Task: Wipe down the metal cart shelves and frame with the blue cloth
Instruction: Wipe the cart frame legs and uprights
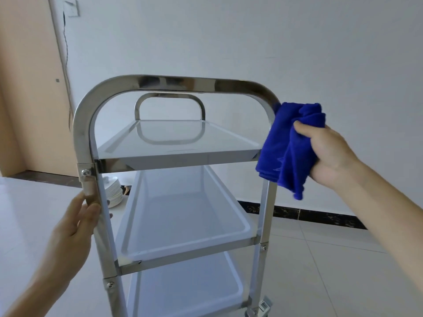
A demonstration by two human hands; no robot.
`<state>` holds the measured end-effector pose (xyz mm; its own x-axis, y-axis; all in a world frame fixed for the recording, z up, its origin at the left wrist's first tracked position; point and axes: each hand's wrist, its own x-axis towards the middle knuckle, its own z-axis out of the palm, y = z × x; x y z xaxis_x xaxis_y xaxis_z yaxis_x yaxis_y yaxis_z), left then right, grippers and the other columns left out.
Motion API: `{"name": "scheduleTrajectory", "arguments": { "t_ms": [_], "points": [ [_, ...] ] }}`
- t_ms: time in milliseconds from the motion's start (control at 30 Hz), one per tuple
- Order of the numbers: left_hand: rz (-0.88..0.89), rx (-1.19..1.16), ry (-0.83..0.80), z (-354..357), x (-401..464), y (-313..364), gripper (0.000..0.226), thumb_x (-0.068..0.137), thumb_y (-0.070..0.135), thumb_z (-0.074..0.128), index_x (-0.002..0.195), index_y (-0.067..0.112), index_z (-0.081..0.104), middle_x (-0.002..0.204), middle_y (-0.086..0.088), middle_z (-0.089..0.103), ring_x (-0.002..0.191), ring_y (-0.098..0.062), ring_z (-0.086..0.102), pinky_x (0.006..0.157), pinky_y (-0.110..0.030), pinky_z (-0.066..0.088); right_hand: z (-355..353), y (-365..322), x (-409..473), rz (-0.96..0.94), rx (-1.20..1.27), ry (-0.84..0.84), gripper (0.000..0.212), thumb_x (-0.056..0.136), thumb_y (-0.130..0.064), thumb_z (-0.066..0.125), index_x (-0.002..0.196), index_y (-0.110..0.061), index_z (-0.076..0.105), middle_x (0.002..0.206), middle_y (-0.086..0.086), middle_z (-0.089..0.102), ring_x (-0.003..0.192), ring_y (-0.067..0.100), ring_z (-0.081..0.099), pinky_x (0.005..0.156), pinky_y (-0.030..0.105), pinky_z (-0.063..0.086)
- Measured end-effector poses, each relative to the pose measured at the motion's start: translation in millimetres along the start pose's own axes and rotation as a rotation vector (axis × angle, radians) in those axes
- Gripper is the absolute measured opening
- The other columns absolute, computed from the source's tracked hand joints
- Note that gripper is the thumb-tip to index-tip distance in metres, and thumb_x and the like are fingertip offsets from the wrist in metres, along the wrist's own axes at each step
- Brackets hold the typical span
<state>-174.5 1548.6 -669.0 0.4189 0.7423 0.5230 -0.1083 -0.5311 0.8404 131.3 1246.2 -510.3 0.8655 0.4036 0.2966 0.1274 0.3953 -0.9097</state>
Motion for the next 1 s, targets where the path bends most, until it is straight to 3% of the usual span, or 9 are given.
{"name": "scheduleTrajectory", "arguments": {
  "t_ms": [167,300,433,533,633,800,1000],
  "points": [
    [0.024,-0.006,0.025,1.4,1.3,-6.1,0.058,0.082,0.078,0.044,0.128,0.044,0.054,0.115,0.014,0.069,0.109,-0.028,0.065,0.095,-0.064,0.047,-16.6,-22.0,7.7,-0.074,0.037,0.190,0.031,0.091,-0.032,0.068,0.120,-0.028,0.060,0.117,-0.003,0.068,0.105,0.019,0.067,0.090,0.043,0.055],
    [0.022,-0.012,0.050,3.8,2.3,-12.7,0.052,0.084,0.073,0.042,0.126,0.046,0.055,0.110,0.016,0.069,0.105,-0.027,0.067,0.095,-0.063,0.048,6.4,-28.6,19.4,-0.327,-0.050,0.143,0.030,0.087,-0.036,0.067,0.114,-0.032,0.057,0.104,-0.012,0.066,0.094,0.007,0.065,0.095,0.037,0.055],
    [0.023,-0.034,0.046,5.4,6.0,-18.5,0.026,0.098,0.052,0.043,0.119,0.046,0.058,0.105,0.013,0.070,0.102,-0.031,0.066,0.094,-0.067,0.046,36.6,6.5,25.1,-0.477,-0.428,-0.067,0.067,0.092,-0.027,0.069,0.149,-0.031,0.034,0.137,-0.011,0.054,0.119,0.008,0.057,0.100,0.026,0.046],
    [0.003,-0.046,0.033,3.7,8.4,-21.0,0.024,0.106,0.031,0.042,0.117,0.046,0.058,0.104,0.014,0.070,0.104,-0.032,0.065,0.097,-0.067,0.045,36.6,41.3,26.8,-0.550,-0.622,0.007,0.080,0.092,-0.028,0.070,0.154,-0.033,0.021,0.138,-0.013,0.044,0.120,0.008,0.049,0.096,0.029,0.043],
    [0.011,-0.051,-0.022,0.9,8.2,-18.4,0.022,0.102,0.043,0.046,0.121,0.045,0.057,0.108,0.011,0.069,0.108,-0.033,0.063,0.095,-0.064,0.047,28.5,59.7,26.1,-0.589,-0.606,0.091,0.081,0.092,-0.032,0.069,0.155,-0.034,0.019,0.144,-0.017,0.044,0.123,0.007,0.050,0.096,0.031,0.047],
    [0.035,-0.082,-0.075,0.7,9.1,-13.5,0.031,0.094,0.045,0.045,0.124,0.047,0.056,0.111,0.009,0.069,0.110,-0.033,0.064,0.091,-0.062,0.049,16.2,106.8,11.0,-0.545,-0.508,0.132,0.084,0.093,-0.031,0.071,0.157,-0.030,0.016,0.149,-0.006,0.047,0.127,0.014,0.054,0.098,0.040,0.054],
    [0.047,-0.094,-0.089,1.7,8.5,-9.8,0.032,0.094,0.047,0.045,0.124,0.049,0.055,0.108,0.012,0.070,0.109,-0.032,0.064,0.089,-0.059,0.050,-11.8,211.5,-30.3,-0.245,-0.460,0.147,0.069,0.091,-0.019,0.073,0.145,-0.026,0.031,0.120,-0.006,0.064,0.099,0.017,0.068,0.073,0.022,0.055]
  ]
}}
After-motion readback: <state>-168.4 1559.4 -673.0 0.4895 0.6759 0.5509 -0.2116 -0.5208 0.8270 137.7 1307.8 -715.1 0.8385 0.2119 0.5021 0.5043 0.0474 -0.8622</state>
